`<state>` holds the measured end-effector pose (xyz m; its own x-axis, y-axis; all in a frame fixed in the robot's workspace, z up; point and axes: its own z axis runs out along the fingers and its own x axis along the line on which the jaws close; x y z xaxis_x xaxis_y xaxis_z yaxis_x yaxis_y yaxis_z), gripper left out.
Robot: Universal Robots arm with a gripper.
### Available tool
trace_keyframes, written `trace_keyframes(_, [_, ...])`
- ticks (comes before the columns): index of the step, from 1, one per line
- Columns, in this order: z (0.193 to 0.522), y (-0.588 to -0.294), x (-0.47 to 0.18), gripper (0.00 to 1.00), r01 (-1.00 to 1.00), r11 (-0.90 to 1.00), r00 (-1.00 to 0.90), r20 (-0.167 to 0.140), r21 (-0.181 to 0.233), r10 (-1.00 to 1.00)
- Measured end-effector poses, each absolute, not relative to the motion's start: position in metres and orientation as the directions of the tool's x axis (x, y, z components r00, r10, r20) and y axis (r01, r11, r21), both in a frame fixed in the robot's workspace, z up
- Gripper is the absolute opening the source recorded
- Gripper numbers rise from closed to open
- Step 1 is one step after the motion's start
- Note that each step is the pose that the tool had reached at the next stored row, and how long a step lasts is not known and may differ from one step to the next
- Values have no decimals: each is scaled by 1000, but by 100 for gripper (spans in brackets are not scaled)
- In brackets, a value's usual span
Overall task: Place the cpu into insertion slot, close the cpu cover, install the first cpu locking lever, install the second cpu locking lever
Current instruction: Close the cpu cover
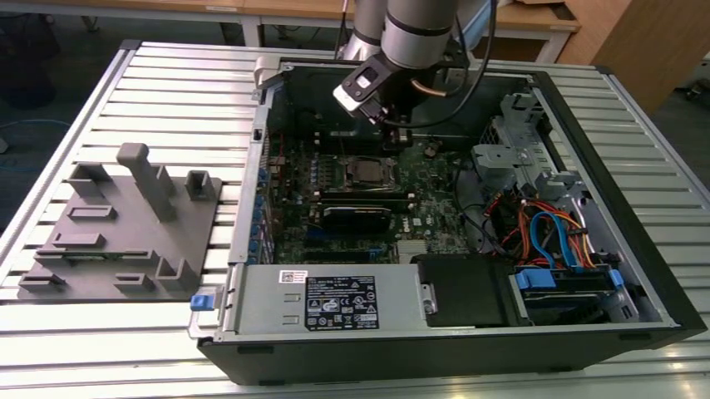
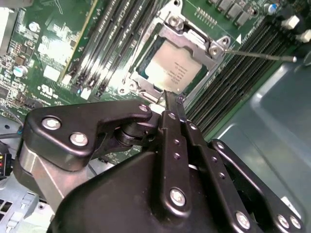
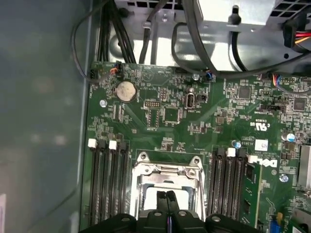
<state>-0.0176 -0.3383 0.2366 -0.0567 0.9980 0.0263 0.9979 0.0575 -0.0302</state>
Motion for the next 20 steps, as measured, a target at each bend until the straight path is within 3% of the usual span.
trace_keyframes(20, [225, -340, -45, 10, 998, 58, -57, 26, -30, 998])
